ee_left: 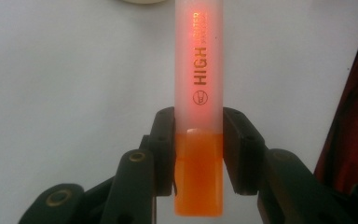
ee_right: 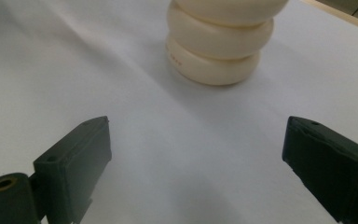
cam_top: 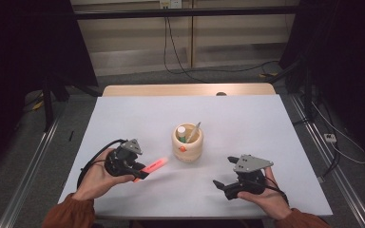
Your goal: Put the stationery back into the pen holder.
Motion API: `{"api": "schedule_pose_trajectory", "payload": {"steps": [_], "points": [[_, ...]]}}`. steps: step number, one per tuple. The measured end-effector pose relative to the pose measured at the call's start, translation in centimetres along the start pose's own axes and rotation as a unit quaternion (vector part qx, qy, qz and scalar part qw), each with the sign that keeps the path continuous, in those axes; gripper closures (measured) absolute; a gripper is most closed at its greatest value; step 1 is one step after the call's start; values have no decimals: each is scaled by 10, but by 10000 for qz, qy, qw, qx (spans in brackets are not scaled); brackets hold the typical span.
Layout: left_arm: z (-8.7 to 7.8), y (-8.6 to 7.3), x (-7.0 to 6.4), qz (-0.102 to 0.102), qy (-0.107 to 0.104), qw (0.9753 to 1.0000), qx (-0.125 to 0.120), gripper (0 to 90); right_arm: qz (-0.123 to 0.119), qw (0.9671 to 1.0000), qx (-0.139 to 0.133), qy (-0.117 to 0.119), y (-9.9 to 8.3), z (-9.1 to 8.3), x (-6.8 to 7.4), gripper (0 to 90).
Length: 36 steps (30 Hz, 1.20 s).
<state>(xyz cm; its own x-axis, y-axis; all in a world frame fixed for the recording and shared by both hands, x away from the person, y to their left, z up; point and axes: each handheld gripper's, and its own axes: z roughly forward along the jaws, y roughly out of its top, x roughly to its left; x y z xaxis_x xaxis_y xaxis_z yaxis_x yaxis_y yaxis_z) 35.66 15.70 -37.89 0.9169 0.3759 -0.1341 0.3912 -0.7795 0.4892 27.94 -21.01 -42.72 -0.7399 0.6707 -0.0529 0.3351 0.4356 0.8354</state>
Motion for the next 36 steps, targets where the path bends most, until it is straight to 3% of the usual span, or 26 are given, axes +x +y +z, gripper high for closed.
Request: {"api": "schedule_pose_trajectory", "payload": {"steps": [6, 7, 9, 11, 12, 14, 18, 24, 25, 29, 30, 31, 32, 33, 34, 35, 36], "points": [[12, 16, -10, 104, -201, 9997, 96, 673, -483, 9988, 19, 49, 7, 7, 15, 76], [15, 19, -13, 44, -229, 9997, 52, 673, -583, 9983, 44, 42, 8, 8, 17, 77], [18, 26, -15, 247, -261, 9992, 183, 673, -725, 9974, 50, 4, 11, 11, 22, 87], [21, 33, -20, 254, -340, 9990, 161, 673, -1011, 9948, 55, -85, 14, 14, 26, 102], [22, 36, -20, 396, -346, 9983, 252, 673, -1135, 9935, 64, -106, 16, 15, 28, 107], [26, 42, -25, 380, -402, 9982, 246, 673, -1222, 9924, 71, -106, 17, 17, 31, 114], [34, 52, -32, 556, -482, 9964, 427, 673, -1658, 9858, 143, -228, 19, 23, 40, 150], [44, 64, -37, 599, -553, 9953, 516, 673, -2245, 9738, 206, -306, 22, 28, 53, 211], [45, 66, -38, 597, -527, 9954, 541, 673, -2342, 9714, 220, -321, 22, 29, 55, 233], [48, 73, -42, 637, -522, 9953, 514, 673, -2827, 9567, 308, -614, 24, 33, 62, 273], [49, 75, -43, 664, -538, 9948, 557, 673, -2864, 9553, 318, -664, 24, 34, 64, 286], [50, 76, -44, 687, -541, 9945, 572, 673, -2997, 9507, 341, -716, 23, 35, 67, 297], [51, 78, -46, 698, -578, 9942, 579, 672, -3036, 9489, 343, -784, 23, 36, 69, 308], [52, 79, -46, 692, -586, 9942, 577, 673, -3334, 9388, 315, -810, 24, 37, 70, 329], [53, 81, -47, 727, -585, 9938, 601, 673, -3422, 9353, 336, -837, 23, 38, 72, 350], [54, 82, -48, 712, -593, 9939, 596, 673, -3590, 9285, 374, -878, 23, 39, 74, 375], [55, 83, -48, 718, -598, 9939, 585, 673, -3674, 9249, 352, -913, 22, 40, 76, 390]]}}
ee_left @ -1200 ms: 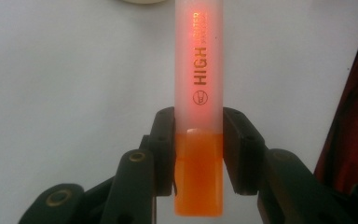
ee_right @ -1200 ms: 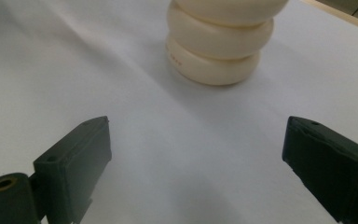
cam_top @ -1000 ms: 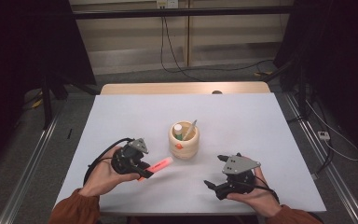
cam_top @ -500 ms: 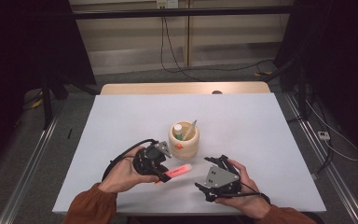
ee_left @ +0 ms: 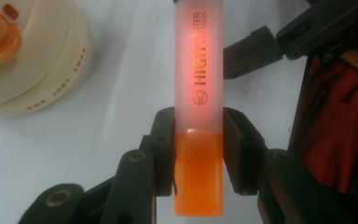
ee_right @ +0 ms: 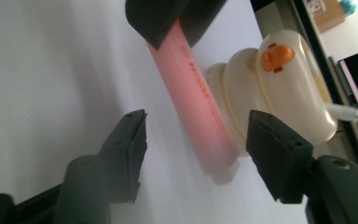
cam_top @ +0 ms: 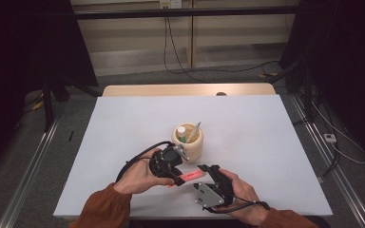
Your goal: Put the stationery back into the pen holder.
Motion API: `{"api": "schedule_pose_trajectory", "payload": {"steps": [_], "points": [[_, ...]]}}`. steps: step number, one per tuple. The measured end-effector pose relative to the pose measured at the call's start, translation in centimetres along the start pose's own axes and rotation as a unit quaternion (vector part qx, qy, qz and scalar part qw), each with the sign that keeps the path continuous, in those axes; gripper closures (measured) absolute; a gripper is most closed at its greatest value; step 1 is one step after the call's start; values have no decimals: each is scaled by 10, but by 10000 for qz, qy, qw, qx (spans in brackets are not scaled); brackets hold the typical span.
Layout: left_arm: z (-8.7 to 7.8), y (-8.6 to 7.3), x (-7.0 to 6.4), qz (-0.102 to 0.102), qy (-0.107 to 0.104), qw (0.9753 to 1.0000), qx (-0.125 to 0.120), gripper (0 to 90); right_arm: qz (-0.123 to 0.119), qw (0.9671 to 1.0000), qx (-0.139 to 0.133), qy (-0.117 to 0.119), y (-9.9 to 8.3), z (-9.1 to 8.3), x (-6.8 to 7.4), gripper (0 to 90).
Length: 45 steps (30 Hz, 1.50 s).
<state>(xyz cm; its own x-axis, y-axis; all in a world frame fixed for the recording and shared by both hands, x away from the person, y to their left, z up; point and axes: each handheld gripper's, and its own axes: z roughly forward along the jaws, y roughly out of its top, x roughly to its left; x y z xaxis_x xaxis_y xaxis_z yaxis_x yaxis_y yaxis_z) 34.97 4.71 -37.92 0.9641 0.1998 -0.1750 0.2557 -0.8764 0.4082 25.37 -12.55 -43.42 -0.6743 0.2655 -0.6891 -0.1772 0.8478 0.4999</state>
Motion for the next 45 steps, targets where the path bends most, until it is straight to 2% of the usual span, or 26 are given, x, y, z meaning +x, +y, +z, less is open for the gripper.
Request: {"api": "schedule_pose_trajectory", "payload": {"steps": [1, 3, 4, 7, 14, 16, 18, 19, 20, 22, 25, 26, 28, 29, 31, 34, 36, 37, 40, 41, 42, 43, 44, 45], "points": [[0, 1, 0, 2, -1, 10000, 22, 673, -259, 9997, 48, -12, 1, 0, 0, 411], [0, 3, 0, -21, -23, 10000, 7, 673, -405, 9990, 10, -204, 4, 0, 5, 444], [0, 3, 0, 47, -10, 10000, 52, 673, -470, 9986, 22, -251, 5, 0, 7, 460], [1, 6, -2, 2, -24, 10000, 40, 673, -743, 9965, 6, -382, 9, 0, 11, 503], [2, 9, -3, 69, -59, 10000, 38, 672, -1029, 9935, 55, -479, 12, 3, 15, 651], [3, 9, -3, 32, -73, 10000, 43, 673, -1101, 9926, 91, -498, 12, 2, 16, 684], [3, 9, -3, 2, -109, 9999, 27, 672, -1277, 9906, 26, -496, 11, 3, 15, 693], [3, 9, -3, -5, -118, 9999, 16, 672, -1125, 9921, 66, -554, 10, 2, 18, 699], [2, 8, -3, -9, -153, 9999, -24, 672, -1485, 9875, -49, -531, 11, 3, 15, 708], [1, 8, -3, 24, -133, 9999, -76, 671, -1368, 9887, 26, -613, 10, 1, 18, 725], [-2, 8, -3, 22, -125, 9998, -128, 668, -1382, 9883, -37, -639, 9, 1, 19, 752], [-1, 7, -3, 36, -111, 9998, -130, 666, -1283, 9901, -11, -561, 8, 0, 19, 774], [-1, 6, -3, 53, -103, 9997, -207, 666, -1427, 9880, -104, -575, 9, 0, 16, 777], [-1, 6, -3, 78, -109, 9997, -207, 666, -1280, 9904, -49, -521, 8, -1, 17, 777], [-2, 5, -2, 64, -132, 9993, -345, 664, -1172, 9915, -89, -552, 7, -1, 16, 778], [-4, 2, -1, 48, -165, 9989, -444, 648, -982, 9941, -78, -456, 6, -4, 12, 778], [-6, -2, 1, -15, -69, 9985, -549, 572, -863, 9952, -74, -458, 5, -4, 9, 778], [-7, -4, 1, -87, -48, 9981, -611, 516, -785, 9962, -51, -366, 3, -5, 8, 778], [-8, -10, 3, -90, 16, 9978, -654, 430, -385, 9991, -63, -180, -3, -6, 3, 778], [-8, -12, 4, -148, -1, 9975, -696, 408, -258, 9995, -83, -135, -6, -6, 1, 778], [-8, -14, 3, -184, 31, 9972, -720, 366, -40, 9999, -72, -58, -9, -7, -1, 778], [-9, -17, 2, -216, 68, 9966, -796, 330, -109, 9999, -31, 25, -11, -7, -5, 778], [-9, -20, 3, -230, 113, 9959, -866, 319, 357, 9992, -145, 50, -14, -7, -6, 778], [-10, -23, 2, -247, 157, 9954, -913, 303, 575, 9982, -149, 118, -16, -8, -9, 778]]}}
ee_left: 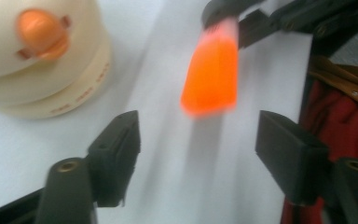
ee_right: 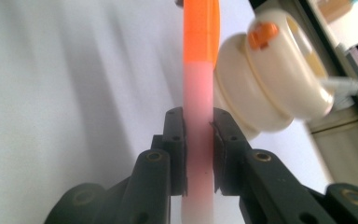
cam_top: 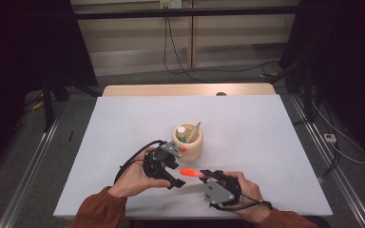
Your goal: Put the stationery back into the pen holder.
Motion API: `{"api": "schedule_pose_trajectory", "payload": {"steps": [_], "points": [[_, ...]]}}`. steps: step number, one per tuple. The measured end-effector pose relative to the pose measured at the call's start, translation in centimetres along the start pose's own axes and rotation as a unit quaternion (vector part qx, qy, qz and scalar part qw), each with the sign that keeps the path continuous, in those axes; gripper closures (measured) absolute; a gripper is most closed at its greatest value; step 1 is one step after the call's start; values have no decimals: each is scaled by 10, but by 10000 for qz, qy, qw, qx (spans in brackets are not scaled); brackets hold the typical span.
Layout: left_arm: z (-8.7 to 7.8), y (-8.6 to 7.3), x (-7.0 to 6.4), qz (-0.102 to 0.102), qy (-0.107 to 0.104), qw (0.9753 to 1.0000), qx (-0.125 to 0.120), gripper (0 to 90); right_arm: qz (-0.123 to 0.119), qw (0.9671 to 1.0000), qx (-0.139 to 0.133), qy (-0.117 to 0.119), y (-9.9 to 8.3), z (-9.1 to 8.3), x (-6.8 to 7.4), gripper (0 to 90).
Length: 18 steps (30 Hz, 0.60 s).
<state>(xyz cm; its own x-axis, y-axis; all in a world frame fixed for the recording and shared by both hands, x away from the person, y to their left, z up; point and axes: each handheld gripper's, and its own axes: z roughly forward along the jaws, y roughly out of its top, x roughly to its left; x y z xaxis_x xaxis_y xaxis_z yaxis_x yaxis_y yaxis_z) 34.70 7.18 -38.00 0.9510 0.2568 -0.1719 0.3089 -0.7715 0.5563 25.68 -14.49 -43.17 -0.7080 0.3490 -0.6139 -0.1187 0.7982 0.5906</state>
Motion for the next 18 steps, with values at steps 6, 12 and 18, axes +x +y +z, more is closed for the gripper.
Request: {"api": "schedule_pose_trajectory", "payload": {"steps": [6, 12, 18], "points": [[-8, -14, 1, 57, 346, 9991, -238, 172, 947, 9949, -84, 340, -12, -4, -17, 777], [-15, -31, 8, -128, 502, 9970, -577, 80, 1992, 9771, -380, 646, -22, -5, -34, 777], [-15, -42, 12, -255, 681, 9935, -873, 67, 2658, 9582, -661, 832, -26, -6, -42, 777]]}}
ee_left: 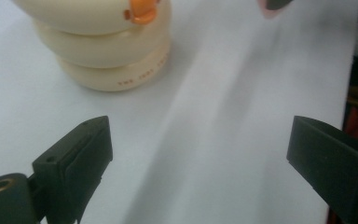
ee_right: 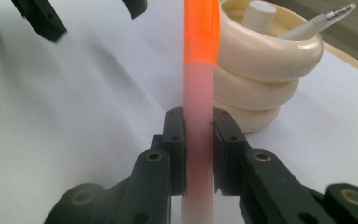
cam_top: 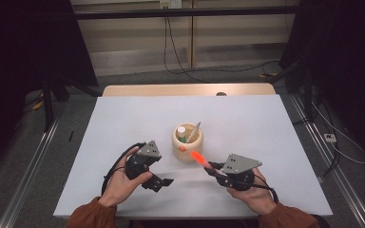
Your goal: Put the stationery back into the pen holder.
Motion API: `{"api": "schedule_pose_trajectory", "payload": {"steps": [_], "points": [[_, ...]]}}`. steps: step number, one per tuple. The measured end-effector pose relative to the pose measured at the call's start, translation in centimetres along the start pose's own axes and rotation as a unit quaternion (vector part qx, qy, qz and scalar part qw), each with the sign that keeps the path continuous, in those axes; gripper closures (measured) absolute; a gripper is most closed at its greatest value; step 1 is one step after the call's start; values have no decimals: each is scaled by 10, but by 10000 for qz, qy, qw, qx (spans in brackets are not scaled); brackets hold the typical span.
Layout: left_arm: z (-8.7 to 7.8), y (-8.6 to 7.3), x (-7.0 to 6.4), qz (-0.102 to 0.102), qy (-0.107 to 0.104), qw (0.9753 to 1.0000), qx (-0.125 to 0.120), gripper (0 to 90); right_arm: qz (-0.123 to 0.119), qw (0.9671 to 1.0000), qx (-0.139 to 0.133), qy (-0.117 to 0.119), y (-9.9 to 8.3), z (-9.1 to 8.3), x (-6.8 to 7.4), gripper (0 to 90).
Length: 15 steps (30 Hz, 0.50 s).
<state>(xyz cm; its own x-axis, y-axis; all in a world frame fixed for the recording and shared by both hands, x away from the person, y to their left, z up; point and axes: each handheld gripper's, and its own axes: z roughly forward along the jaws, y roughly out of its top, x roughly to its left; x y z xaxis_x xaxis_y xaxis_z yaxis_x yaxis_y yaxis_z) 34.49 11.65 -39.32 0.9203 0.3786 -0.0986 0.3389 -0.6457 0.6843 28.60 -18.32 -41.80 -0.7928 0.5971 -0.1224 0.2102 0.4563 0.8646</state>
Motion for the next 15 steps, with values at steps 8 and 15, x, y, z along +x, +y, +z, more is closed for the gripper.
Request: {"api": "schedule_pose_trajectory", "payload": {"steps": [8, 15], "points": [[-2, -13, 5, -195, 582, 9973, -400, 57, 558, 9981, -246, 119, 1, -3, -11, 777], [-11, -33, 14, -475, 1080, 9895, -832, 60, 1112, 9918, -609, 153, 5, -3, -25, 777]]}}
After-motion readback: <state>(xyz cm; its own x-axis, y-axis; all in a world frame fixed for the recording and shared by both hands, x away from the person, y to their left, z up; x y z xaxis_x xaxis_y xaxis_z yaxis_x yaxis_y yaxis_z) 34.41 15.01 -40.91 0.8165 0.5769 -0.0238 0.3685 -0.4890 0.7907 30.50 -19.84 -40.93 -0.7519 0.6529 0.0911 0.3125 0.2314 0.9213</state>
